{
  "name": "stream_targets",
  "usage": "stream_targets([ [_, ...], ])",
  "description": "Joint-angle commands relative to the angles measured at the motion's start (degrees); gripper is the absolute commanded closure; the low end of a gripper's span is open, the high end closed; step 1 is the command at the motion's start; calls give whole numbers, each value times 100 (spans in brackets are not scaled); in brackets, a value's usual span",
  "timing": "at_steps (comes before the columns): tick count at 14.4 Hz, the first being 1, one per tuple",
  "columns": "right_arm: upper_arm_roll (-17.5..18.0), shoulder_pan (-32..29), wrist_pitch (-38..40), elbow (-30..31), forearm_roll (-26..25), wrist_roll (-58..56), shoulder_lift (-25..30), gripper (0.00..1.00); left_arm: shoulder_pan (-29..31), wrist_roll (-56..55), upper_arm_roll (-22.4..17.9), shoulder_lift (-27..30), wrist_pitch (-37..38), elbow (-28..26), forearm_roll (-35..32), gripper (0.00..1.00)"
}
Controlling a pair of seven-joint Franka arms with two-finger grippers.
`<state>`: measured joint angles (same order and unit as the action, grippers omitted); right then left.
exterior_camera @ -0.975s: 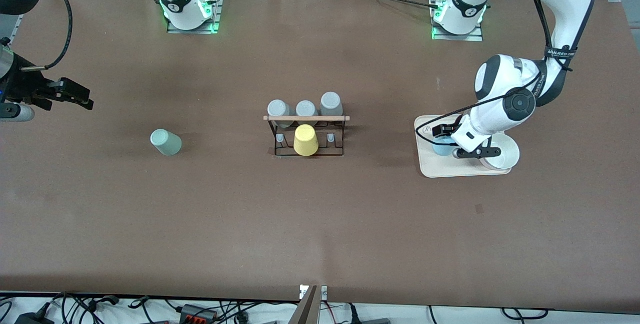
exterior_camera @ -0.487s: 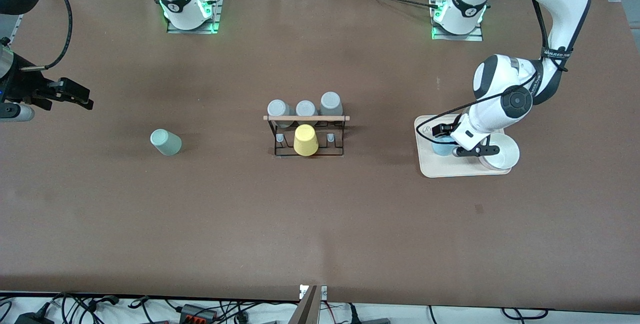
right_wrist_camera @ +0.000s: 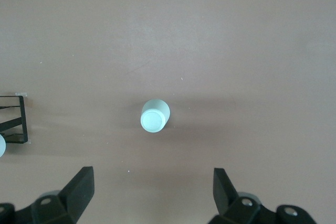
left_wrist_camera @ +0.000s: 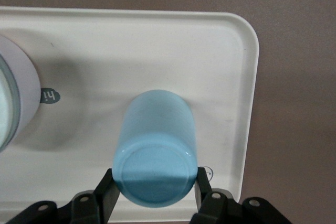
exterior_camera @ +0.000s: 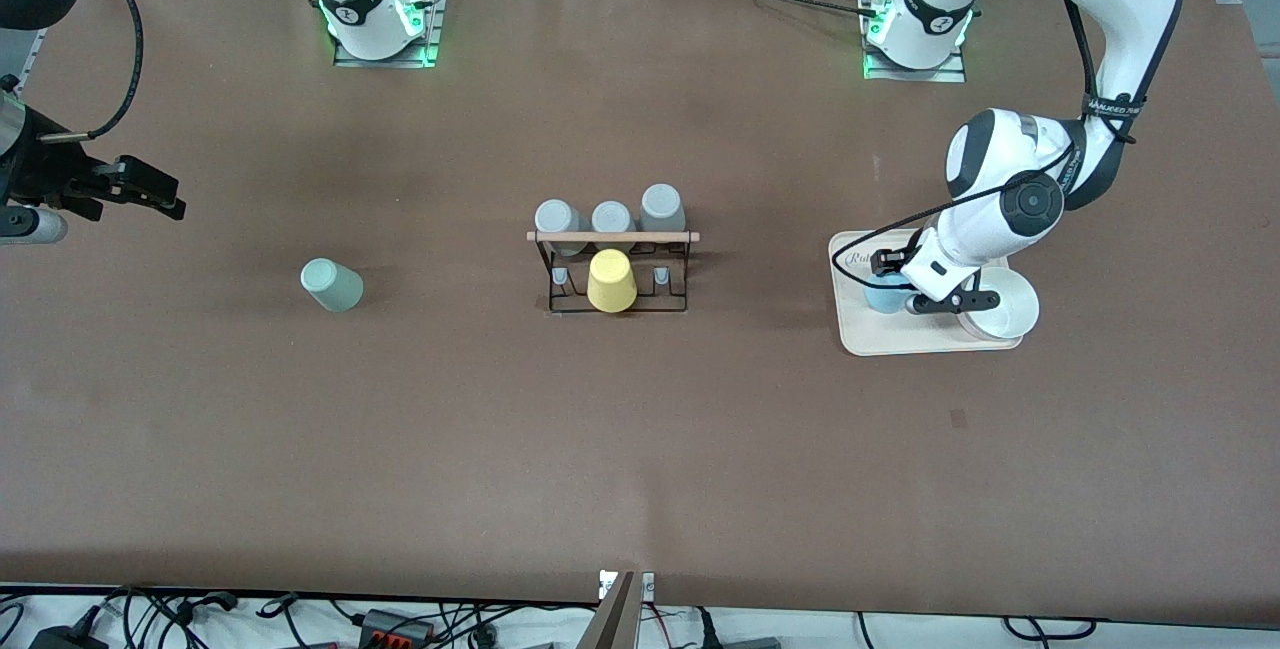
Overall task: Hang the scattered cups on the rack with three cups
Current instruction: 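Close the left gripper on the light blue cup and lift it, then carry the light blue cup with the left gripper to the rack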
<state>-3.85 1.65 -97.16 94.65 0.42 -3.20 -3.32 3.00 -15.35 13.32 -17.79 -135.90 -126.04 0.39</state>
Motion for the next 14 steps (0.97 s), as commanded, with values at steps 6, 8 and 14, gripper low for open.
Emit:
stream_targets([
  [6, 7, -7, 13, 53, -25, 47, -81, 0, -1, -651, 74, 12, 1599, 1589, -127, 55],
  [8, 7, 11, -48, 36, -25, 39, -204, 0, -54, -1221, 266, 39, 1820, 1845, -66, 55],
  [14, 16, 20, 4, 0, -16, -58, -635, 0, -229, -3129, 1268, 12, 1900, 2530, -48, 55],
])
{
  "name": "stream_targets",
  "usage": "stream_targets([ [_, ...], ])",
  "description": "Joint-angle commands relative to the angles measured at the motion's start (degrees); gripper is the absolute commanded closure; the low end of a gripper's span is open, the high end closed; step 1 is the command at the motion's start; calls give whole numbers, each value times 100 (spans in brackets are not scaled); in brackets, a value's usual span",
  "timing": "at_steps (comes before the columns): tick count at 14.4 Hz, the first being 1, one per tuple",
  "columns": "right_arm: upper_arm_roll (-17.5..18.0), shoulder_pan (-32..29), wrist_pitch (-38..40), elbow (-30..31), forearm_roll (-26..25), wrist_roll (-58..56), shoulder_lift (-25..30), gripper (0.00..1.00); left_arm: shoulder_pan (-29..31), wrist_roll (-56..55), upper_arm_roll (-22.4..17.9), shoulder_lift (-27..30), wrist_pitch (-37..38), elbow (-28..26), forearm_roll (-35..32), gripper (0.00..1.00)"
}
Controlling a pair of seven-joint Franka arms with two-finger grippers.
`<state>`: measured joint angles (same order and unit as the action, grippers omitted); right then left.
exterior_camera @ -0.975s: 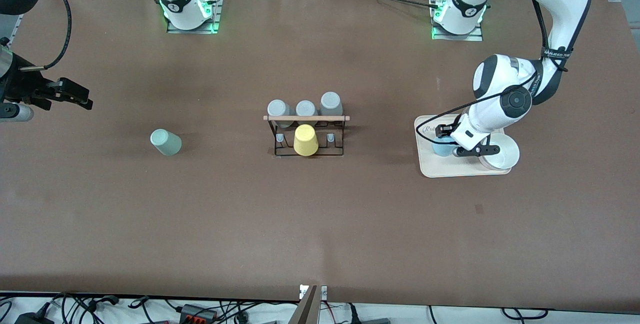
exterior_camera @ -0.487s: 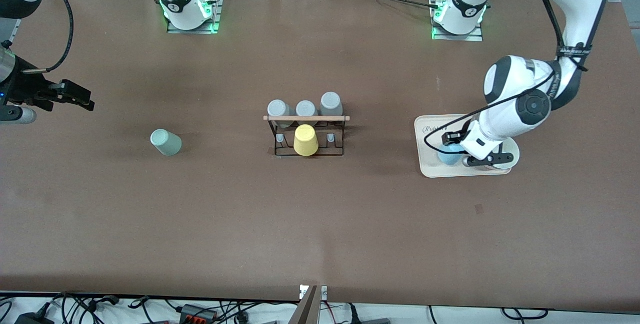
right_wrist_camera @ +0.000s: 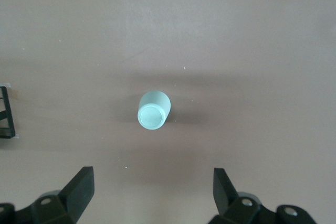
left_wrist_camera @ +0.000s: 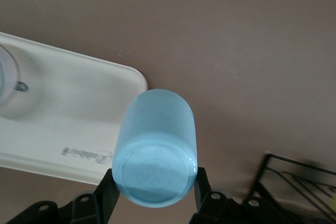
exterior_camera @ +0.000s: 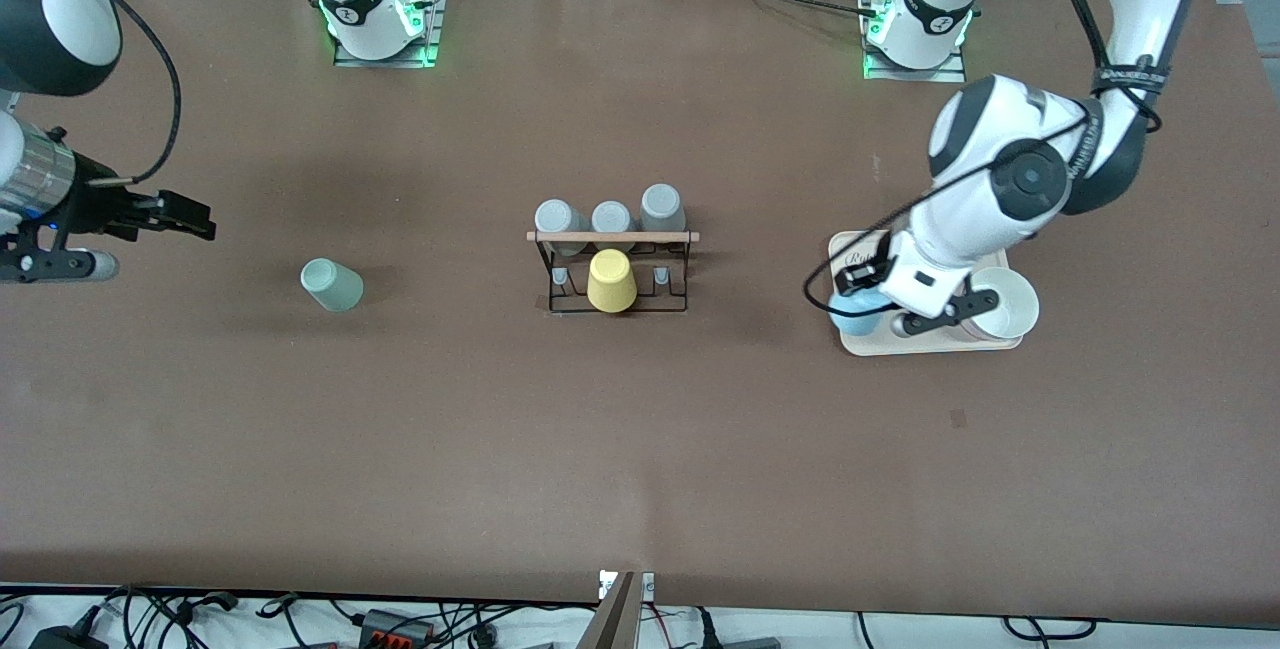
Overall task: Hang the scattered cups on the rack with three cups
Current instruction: 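Carry the light blue cup with the left gripper to the rack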
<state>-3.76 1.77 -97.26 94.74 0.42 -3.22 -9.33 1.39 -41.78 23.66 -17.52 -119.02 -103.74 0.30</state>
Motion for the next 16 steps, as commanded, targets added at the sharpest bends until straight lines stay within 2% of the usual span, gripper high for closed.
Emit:
stream_targets([
  [1, 7, 16, 14, -17, 2, -47, -34, 0, -217, -768, 305, -58, 299, 450, -39, 55],
  [6, 15, 51, 23, -61, -33, 14, -34, 0, -1131, -1990, 306, -979, 801, 1864, -92, 55],
  [12, 15, 130, 31, -9, -60, 32, -34, 0, -1808, -2686, 201, -1727, 801, 2691, -118, 55],
  [16, 15, 148, 23, 0, -60, 40, -34, 0, -2352, -2871, -246, -1947, 784, 2938, -110, 55],
])
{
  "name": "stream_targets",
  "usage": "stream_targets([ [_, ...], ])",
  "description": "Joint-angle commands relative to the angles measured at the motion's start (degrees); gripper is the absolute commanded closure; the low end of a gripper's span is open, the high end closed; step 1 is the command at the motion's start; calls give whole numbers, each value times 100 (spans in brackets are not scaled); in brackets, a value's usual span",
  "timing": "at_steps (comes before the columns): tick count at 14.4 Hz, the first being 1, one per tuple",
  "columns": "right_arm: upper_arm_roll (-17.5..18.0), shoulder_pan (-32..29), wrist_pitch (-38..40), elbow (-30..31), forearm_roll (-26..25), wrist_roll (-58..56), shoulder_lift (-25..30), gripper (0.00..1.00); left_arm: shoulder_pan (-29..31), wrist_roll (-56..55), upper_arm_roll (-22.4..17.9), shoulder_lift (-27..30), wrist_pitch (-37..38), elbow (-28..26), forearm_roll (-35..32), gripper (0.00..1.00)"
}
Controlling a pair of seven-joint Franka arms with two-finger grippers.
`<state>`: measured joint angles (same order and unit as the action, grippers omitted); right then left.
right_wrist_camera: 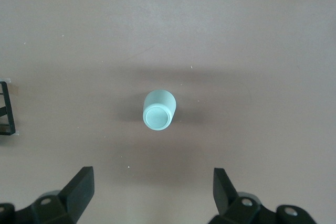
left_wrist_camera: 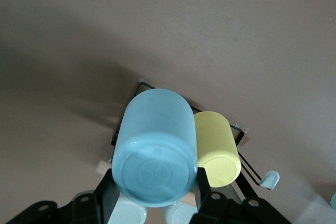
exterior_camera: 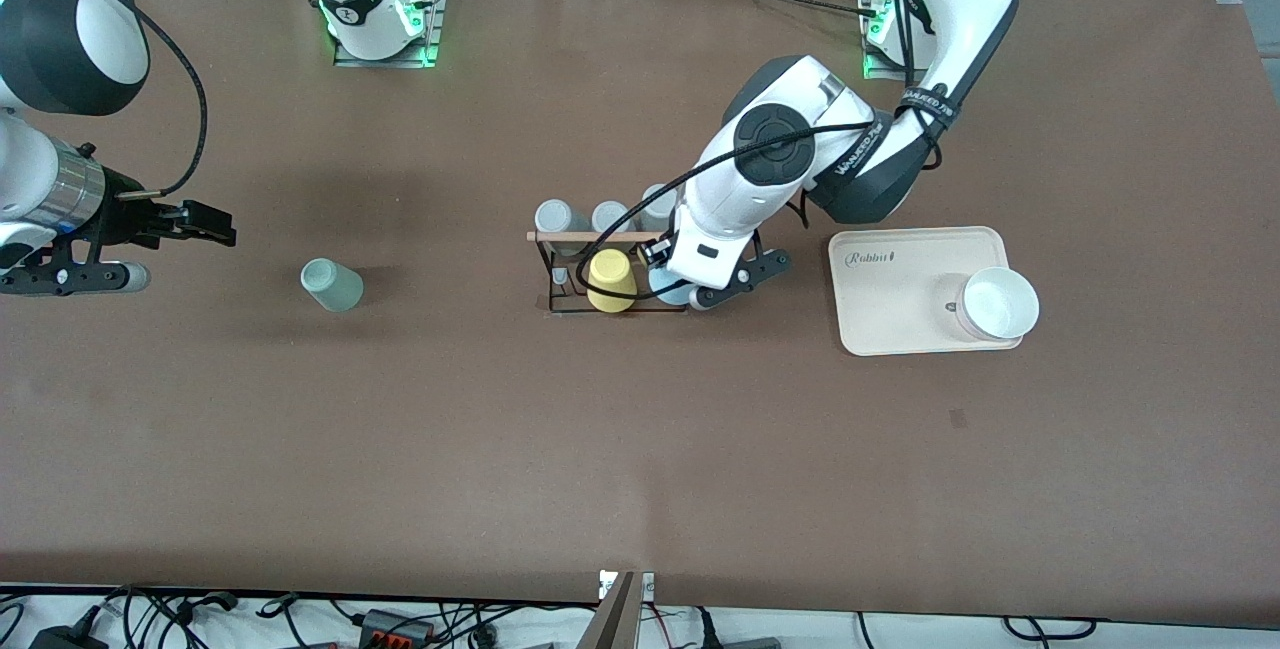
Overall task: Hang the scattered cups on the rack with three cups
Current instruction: 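Carry the light blue cup with the left gripper to the rack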
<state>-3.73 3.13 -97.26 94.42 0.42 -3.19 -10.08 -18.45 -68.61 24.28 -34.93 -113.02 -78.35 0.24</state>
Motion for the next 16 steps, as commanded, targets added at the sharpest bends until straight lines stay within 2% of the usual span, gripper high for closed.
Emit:
stream_targets([
  [1, 13, 12, 23, 32, -60, 47, 41, 0, -492, -196, -397, -251, 184, 408, -103, 55],
  [14, 13, 30, -12, 147, -51, -6, 50, 0, -633, -196, -451, -805, -44, 390, -112, 55],
  [15, 13, 30, -4, 147, -60, -6, 41, 0, -633, -188, -451, -796, -44, 390, -103, 53],
  [16, 13, 38, -12, 147, -60, -6, 32, 0, -633, -188, -442, -788, -36, 390, -103, 47],
])
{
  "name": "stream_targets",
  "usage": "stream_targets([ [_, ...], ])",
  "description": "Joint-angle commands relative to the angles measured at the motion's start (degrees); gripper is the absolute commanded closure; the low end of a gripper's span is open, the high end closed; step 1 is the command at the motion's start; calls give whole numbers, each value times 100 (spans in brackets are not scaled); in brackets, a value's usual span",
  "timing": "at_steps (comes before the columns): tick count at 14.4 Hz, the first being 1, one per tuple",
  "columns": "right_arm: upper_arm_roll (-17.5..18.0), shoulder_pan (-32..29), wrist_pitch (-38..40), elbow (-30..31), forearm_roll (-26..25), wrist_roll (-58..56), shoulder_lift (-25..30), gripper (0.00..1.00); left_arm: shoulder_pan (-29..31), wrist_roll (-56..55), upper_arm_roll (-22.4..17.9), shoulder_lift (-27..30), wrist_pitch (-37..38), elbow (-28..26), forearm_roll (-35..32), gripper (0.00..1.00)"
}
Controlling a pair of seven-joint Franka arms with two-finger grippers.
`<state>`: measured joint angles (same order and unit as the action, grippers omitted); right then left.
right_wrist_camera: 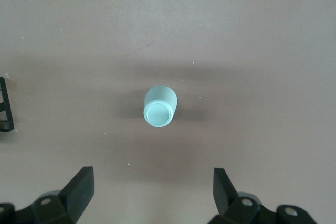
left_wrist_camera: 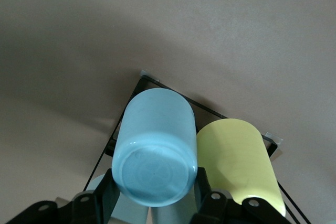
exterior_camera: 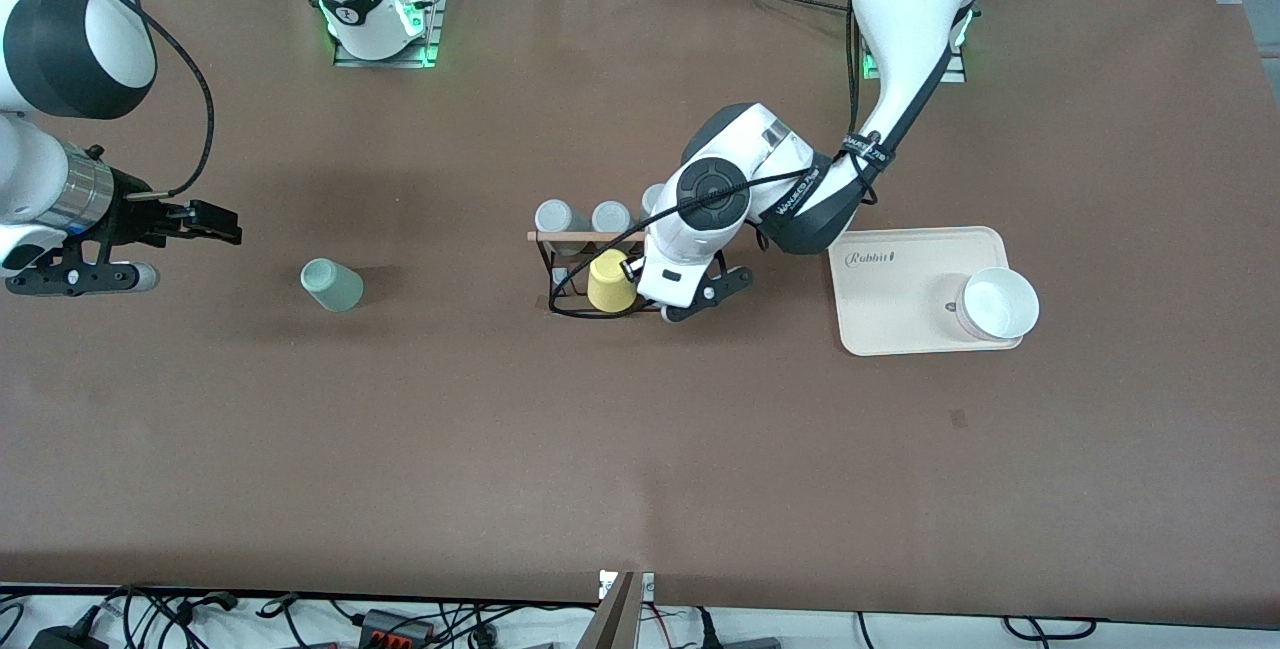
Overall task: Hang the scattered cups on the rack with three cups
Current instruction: 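Lower the blue cup beside the yellow cup while the right gripper reaches the teal cup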
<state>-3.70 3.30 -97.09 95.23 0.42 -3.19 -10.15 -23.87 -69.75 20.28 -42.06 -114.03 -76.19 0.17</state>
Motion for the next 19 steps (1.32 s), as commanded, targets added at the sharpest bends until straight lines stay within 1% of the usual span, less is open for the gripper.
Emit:
stream_targets([
  [1, 9, 22, -29, 66, -60, -6, 22, 0, -83, -74, -42, -65, 65, 175, -96, 39],
  [2, 9, 31, -21, 75, -60, 29, 13, 0, -74, -74, -42, -48, 74, 175, -96, 36],
  [5, 9, 22, -11, 153, -60, 47, -74, 0, -12, -65, -42, 171, 127, 184, -114, 35],
  [7, 9, 31, -55, 171, -60, 38, -83, 0, 31, -56, -51, 312, 162, 184, -122, 27],
  [9, 9, 48, -160, 171, -68, 38, -136, 0, 49, -48, -51, 356, 433, 193, -114, 24],
  [13, 9, 154, -152, 206, -60, 55, -119, 0, 49, -39, -51, 357, 505, 193, -122, 24],
  [17, 9, 206, -231, 312, -60, 91, -136, 0, 207, -39, -51, 532, 654, 193, -131, 23],
  [19, 9, 294, -292, 329, -60, 91, -197, 0, 164, -47, -42, 489, 654, 166, -297, 23],
])
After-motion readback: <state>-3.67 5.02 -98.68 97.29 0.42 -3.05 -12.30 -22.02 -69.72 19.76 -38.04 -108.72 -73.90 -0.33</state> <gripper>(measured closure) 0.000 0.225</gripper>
